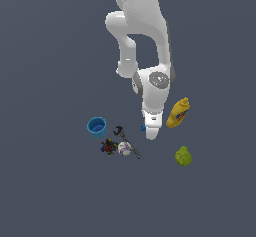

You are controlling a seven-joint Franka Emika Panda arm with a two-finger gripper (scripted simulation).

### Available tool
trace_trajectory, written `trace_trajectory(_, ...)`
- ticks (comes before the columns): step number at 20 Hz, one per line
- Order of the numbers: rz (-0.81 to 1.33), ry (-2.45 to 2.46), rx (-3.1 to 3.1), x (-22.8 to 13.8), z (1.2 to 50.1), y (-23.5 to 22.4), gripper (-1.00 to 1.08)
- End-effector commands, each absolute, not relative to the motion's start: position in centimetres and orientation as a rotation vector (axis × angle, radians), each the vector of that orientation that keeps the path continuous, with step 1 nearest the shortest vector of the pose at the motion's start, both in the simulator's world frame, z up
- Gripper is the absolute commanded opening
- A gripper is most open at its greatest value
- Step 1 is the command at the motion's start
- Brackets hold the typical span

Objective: Pick up a designated object from a clutter of objects.

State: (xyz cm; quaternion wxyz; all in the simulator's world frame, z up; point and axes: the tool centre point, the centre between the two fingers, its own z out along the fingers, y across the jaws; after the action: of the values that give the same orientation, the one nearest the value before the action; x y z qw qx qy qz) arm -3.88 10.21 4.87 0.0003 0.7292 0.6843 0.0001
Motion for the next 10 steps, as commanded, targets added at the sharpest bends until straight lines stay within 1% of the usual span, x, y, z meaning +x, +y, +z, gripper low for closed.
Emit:
trace_trajectory(1, -0.001, 2.152, 2.289, -4.0, 3.7, 10.2, 1.00)
trace_trajectory(5, -0.001, 2.153, 2.288, -4.0, 2.1, 10.2, 1.00)
trace_trajectory(10, -0.001, 2.154, 2.287, -3.9, 1.5, 10.2, 1.00)
